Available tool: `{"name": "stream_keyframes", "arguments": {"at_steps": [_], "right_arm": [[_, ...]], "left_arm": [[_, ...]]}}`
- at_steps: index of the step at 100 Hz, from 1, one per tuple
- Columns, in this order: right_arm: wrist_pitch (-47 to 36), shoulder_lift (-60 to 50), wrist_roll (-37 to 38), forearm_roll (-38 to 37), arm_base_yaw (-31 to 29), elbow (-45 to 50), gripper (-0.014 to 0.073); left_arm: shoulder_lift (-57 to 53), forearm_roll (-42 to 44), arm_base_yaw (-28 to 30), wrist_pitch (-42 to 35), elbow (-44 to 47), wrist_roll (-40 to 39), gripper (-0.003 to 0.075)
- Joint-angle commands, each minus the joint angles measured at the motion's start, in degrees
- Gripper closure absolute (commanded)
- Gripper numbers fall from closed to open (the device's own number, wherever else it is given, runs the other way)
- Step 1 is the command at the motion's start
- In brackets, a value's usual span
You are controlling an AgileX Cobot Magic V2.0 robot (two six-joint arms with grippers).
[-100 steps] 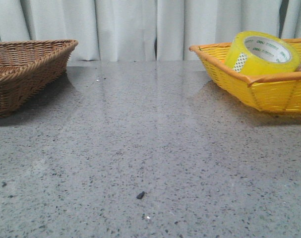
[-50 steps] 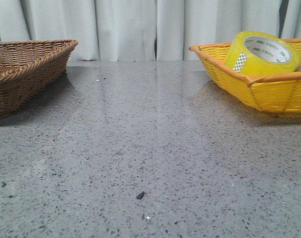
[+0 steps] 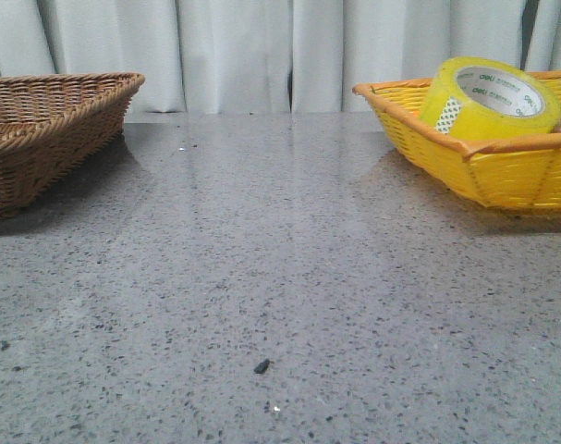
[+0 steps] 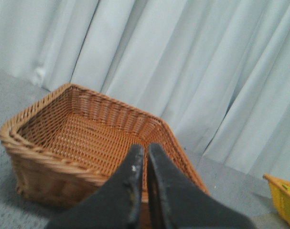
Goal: Transfer tape with both arms
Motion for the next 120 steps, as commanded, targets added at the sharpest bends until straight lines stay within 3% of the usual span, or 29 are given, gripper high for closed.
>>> {"name": "stream_keyframes", "arguments": {"at_steps": [1,22,34,42,47,56,67,93,120], "right_arm": [[0.89,-0.29,-0.3,-1.39,-0.33,-6.34,0.0662],[14.78,11.71,-0.51,-11.77,0.2,-21.81,0.0659],[21.26,22.97,-1.37,-13.71,1.51,-31.43,0.0627],[25.79,30.54,-5.89,-13.38,3.23,-38.72,0.0529],[28.8,35.33,-6.47,-13.38,4.46,-43.12,0.0443],[35.67,44.72,-6.56,-13.38,6.9,-51.66,0.026],[43.45,54.02,-9.33,-13.38,9.57,-61.83,0.0144],[50.03,74.89,-10.94,-13.38,11.28,-77.52,0.0137],[46.53,88.14,-10.94,-11.86,11.28,-81.8,0.0137]], "left_arm": [[-0.71,0.11,0.01,-1.79,-4.43,-0.3,0.0741],[10.19,9.84,0.01,18.19,-16.89,0.22,0.0717],[17.97,10.13,0.01,24.47,-23.13,2.98,0.051],[22.25,10.02,0.01,27.09,-26.54,2.98,0.0346],[24.44,10.02,0.01,28.39,-28.13,2.98,0.0303],[26.75,9.92,-0.38,27.85,-29.62,2.98,0.0303],[27.01,9.85,-2.07,25.96,-29.63,2.98,0.0303],[27.01,9.85,-4.73,25.84,-29.63,2.98,0.0303],[27.01,9.85,-4.73,25.84,-29.63,2.98,0.0303]]}}
